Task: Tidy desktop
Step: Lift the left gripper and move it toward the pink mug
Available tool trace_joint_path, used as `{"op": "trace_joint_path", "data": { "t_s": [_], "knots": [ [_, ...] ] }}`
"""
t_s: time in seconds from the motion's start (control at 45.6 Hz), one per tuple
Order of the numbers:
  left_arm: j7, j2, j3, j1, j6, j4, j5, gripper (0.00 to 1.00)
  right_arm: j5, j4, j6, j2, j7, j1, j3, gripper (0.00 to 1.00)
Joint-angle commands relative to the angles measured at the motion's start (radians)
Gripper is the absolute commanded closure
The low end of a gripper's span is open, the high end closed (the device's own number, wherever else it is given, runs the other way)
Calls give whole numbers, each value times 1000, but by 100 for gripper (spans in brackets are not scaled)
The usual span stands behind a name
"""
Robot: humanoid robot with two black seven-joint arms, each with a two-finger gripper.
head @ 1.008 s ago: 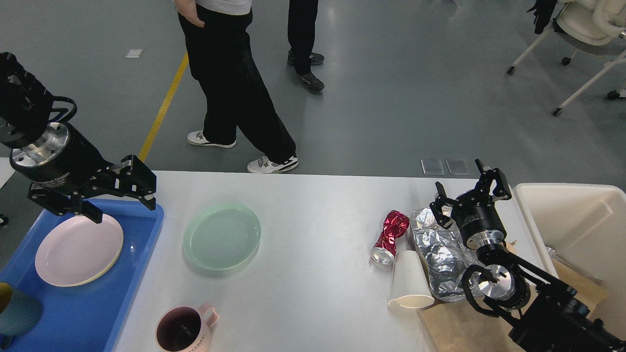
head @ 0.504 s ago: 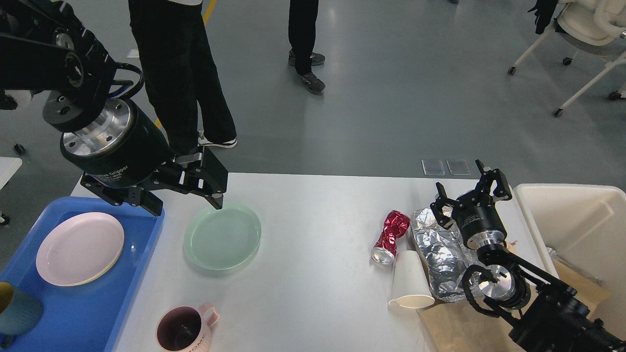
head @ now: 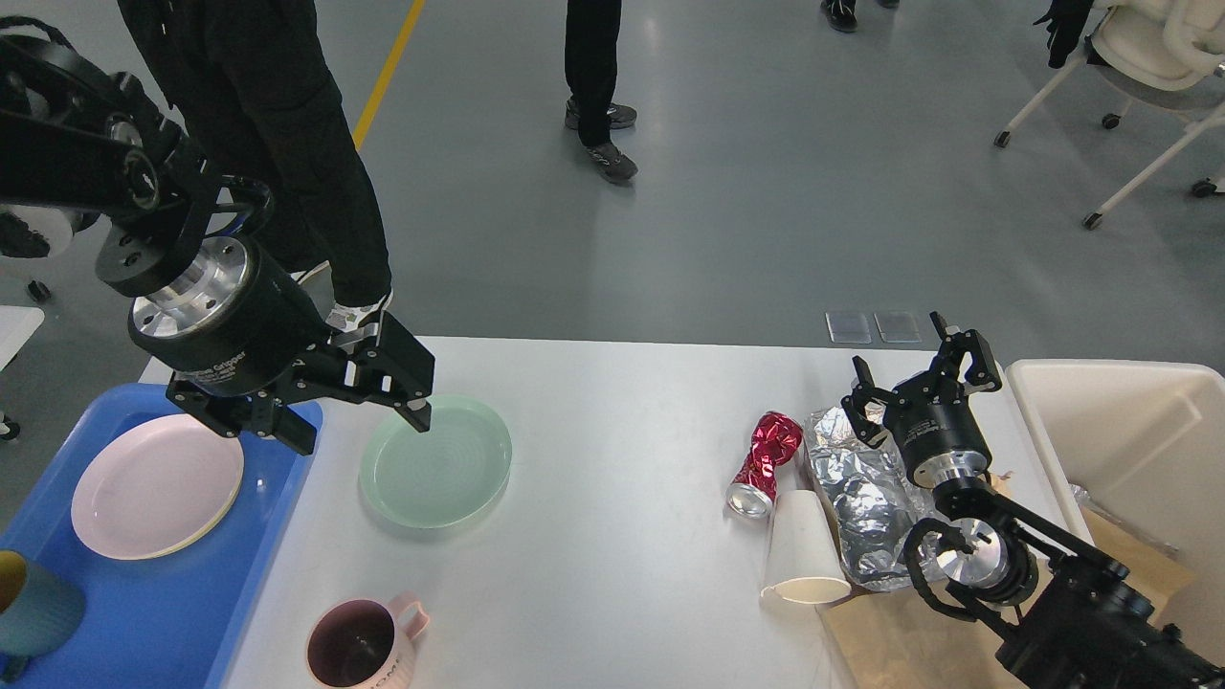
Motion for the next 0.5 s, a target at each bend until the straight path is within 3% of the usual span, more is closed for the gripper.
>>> {"op": "trace_joint_path", "data": {
  "t_s": [0.0,0.175,0.351,0.482],
  "knots": [
    [1,79,-49,169,37,20,149,5,0,0,0,0,0,0,0,0],
    [19,150,-129,468,141,83,267,8,0,0,0,0,0,0,0,0],
    [152,221,-196,635,270,109,401,9,0,0,0,0,-1,0,0,0],
    [182,239,-224,709,335,138,455,9,0,0,0,0,0,0,0,0]
  ]
}}
